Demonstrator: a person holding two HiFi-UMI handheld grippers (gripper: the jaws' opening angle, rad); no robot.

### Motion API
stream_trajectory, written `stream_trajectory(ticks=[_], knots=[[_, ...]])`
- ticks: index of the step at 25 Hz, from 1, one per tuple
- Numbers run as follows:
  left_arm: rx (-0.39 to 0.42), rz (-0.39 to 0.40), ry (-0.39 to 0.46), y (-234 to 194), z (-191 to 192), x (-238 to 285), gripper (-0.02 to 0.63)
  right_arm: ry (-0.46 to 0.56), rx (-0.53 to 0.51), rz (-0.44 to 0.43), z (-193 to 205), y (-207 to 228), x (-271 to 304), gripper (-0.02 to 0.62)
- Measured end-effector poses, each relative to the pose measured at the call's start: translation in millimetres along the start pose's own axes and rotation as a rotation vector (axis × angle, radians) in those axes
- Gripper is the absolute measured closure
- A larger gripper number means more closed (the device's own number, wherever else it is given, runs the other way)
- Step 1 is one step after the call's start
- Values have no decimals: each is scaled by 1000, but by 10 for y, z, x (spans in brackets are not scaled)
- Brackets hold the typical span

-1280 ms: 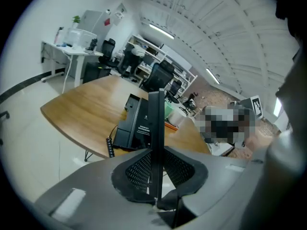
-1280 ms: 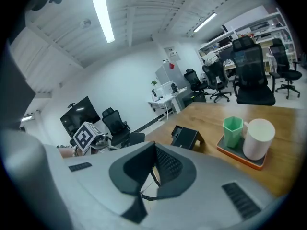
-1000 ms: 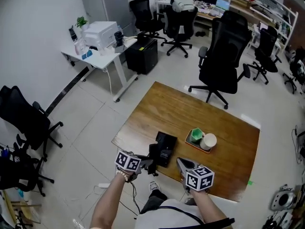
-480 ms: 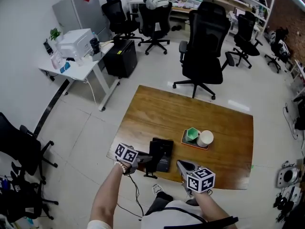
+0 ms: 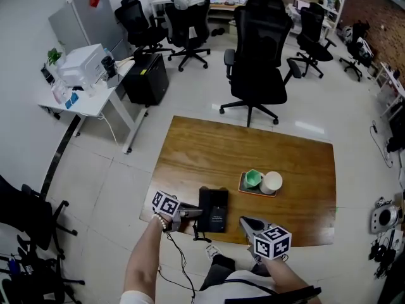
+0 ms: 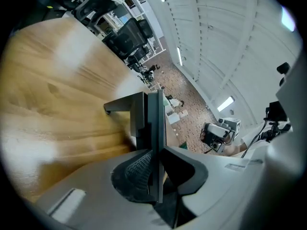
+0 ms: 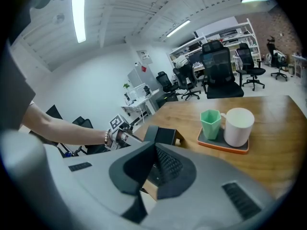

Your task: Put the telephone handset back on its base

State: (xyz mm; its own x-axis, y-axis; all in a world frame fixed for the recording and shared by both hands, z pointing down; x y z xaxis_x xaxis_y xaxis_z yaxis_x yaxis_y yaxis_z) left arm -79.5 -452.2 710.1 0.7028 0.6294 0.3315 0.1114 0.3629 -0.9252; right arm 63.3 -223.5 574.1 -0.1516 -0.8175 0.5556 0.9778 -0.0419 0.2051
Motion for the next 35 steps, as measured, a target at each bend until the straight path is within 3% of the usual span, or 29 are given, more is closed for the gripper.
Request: stream_trajectory(ticks=[5,8,12,16,18,20,22,24,26,27,28,32,35], knots=[[-86,80,36,-142,23,30,533,-21,5,2,43,70,-41,584],[-109,80,72,-199,57,19,516,-27,6,-2,62,88,-62,584],[-97,-11,117,-251,102,3,395,-35,1,-14,93,105,-79,584],[-25,-172,205,-174,148,-49,370,-42,-12,-54,130,83,-65,584],[-4,-262,301,-85,170,-112,367,-42,-20,-76,147,82,-85,584],[-14,-287,443,42,231,-212,367,-41,-29,-99,171,76,-101,584],[-30,-272,617,237,399,-306,367,-40,-38,-128,235,75,-136,584],[-38,-316,822,479,664,-365,368,-33,-54,-161,296,135,-222,584],[-50,-402,1017,760,990,-343,440,-24,-78,-197,322,245,-324,584],[-69,-448,1092,893,1174,-293,512,-19,-88,-214,332,299,-372,584],[-100,-491,1146,1011,1364,-214,598,-14,-94,-227,343,347,-423,584],[-269,-630,1253,1380,2067,305,598,27,-105,-266,365,546,-647,584],[-321,-695,1321,1656,2480,741,598,67,-108,-297,396,676,-798,584]])
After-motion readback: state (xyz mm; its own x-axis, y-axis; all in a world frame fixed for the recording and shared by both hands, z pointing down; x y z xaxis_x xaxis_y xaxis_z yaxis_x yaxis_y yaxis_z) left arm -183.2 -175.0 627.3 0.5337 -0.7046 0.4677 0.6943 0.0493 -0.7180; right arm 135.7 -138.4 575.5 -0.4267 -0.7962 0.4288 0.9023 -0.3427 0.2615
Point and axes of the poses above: the fingertips, and each gripper's own axes: x forward along the fingers, y to its right, z out of its underside, the point moved 8 cm from there along -x, backward along the fingers, and after that the axes turned 14 degrees about -x, right-handed, at the moved point
